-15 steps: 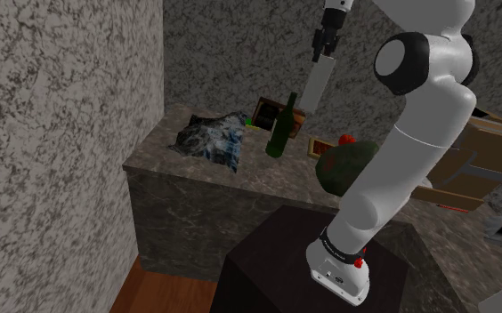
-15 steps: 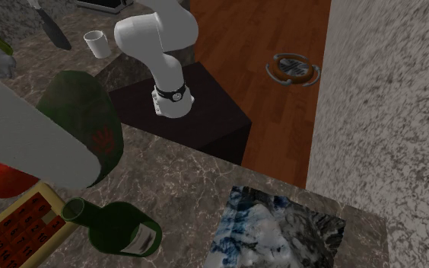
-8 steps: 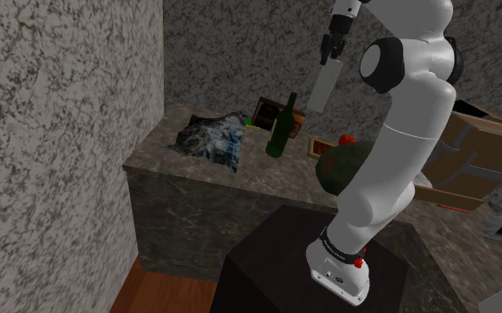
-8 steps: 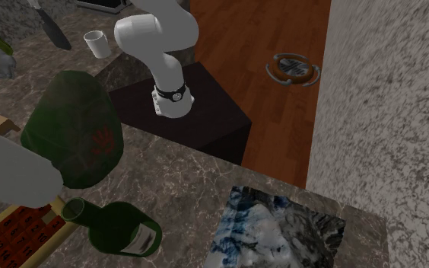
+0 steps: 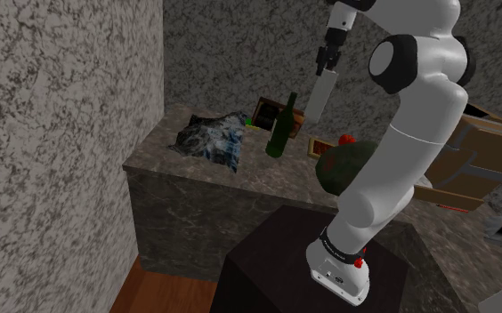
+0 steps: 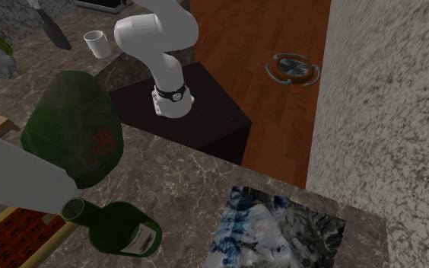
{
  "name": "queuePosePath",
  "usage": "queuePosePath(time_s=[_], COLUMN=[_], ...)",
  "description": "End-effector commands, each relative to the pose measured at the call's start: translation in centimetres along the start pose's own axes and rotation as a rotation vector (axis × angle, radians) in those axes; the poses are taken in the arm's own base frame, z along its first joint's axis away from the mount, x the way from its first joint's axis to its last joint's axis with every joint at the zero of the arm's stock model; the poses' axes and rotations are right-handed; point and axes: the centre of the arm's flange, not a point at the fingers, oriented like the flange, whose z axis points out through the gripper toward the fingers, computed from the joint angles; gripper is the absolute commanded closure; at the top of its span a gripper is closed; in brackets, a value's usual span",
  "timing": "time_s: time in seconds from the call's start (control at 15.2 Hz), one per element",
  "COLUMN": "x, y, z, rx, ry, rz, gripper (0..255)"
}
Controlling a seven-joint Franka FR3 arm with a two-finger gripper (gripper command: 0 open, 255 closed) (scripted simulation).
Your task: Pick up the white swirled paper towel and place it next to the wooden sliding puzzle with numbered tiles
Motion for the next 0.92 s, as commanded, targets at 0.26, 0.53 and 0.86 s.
queuePosePath(time_s=[0.26, 0.53, 0.86], x=[0.3, 0.6, 0.8], y=[0.2, 0.4, 0.5], z=[3.2, 5.3, 7.9], rx=[0.000, 0.000, 0.000], ry=[0.000, 0.000, 0.000], rz=[0.000, 0.000, 0.000], gripper=[255, 255, 255])
